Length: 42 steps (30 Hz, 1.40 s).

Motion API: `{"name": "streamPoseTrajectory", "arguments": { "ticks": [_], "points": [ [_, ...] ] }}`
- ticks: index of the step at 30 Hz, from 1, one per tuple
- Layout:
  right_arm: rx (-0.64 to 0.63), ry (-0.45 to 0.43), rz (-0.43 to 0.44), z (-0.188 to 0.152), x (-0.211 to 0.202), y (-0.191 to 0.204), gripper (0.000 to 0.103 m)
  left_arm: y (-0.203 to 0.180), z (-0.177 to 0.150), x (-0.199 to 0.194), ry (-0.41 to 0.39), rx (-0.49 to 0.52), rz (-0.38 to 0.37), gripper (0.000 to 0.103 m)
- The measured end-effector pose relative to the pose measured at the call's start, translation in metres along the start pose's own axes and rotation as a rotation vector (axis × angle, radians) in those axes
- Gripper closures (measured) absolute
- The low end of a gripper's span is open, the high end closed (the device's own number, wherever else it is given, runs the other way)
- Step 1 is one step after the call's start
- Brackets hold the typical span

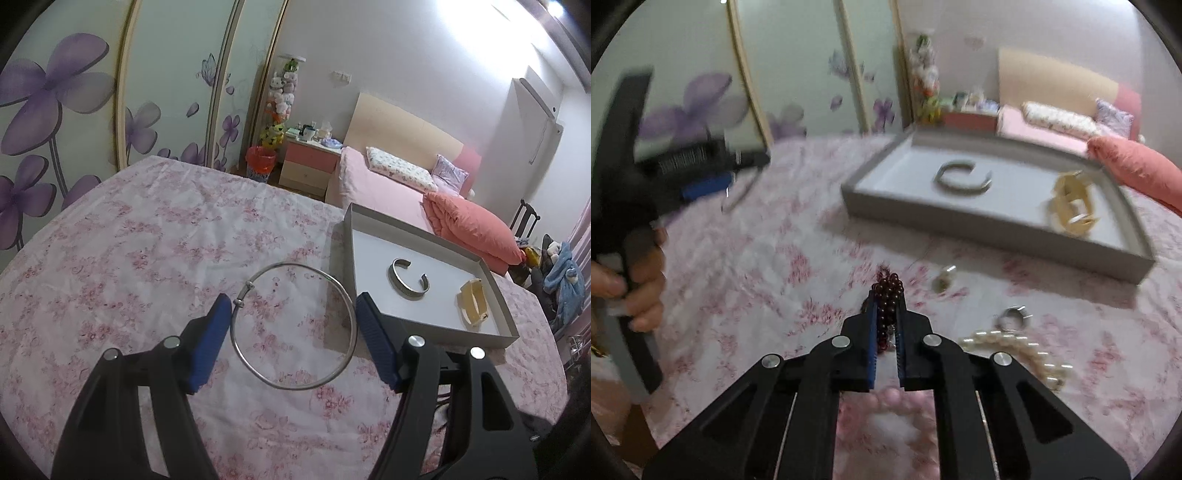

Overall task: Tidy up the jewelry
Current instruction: 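Carry the hoop bangle into the tray with the left tool while the right tool drops the beads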

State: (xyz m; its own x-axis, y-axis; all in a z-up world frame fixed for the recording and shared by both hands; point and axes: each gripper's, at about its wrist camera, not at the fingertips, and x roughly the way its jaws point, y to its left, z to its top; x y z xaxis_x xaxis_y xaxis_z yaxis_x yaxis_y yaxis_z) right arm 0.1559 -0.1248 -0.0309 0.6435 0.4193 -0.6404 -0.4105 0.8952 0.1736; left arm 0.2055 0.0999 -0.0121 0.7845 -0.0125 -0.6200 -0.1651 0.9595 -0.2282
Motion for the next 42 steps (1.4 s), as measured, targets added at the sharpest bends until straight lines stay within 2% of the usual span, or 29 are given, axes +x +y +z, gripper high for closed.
{"name": "streamPoseTrajectory", "arguments": {
  "ticks": [7, 14, 23, 32, 36, 42],
  "points": [
    [0.055, -0.235, -0.097, 0.018, -0.066, -0.022, 0.094, -0.016, -0.007, -0.032, -0.092, 0.045, -0.008, 0.035],
    [0.03, -0.384, -0.198, 0.021, -0.104, -0.028, 0.094, -0.043, -0.015, -0.057, -0.176, 0.116, -0.017, 0.035],
    [-0.045, -0.495, -0.31, 0.013, -0.111, -0.021, 0.094, -0.082, -0.036, -0.077, -0.277, 0.23, 0.01, 0.035],
    [-0.09, -0.583, -0.414, 0.006, -0.109, -0.018, 0.094, -0.101, -0.048, -0.089, -0.373, 0.302, 0.037, 0.035],
    [-0.082, -0.616, -0.449, 0.003, -0.109, -0.021, 0.094, -0.107, -0.051, -0.089, -0.393, 0.32, 0.046, 0.035],
    [-0.077, -0.617, -0.471, 0.004, -0.106, -0.027, 0.094, -0.112, -0.052, -0.083, -0.398, 0.336, 0.054, 0.035]
  ]
}}
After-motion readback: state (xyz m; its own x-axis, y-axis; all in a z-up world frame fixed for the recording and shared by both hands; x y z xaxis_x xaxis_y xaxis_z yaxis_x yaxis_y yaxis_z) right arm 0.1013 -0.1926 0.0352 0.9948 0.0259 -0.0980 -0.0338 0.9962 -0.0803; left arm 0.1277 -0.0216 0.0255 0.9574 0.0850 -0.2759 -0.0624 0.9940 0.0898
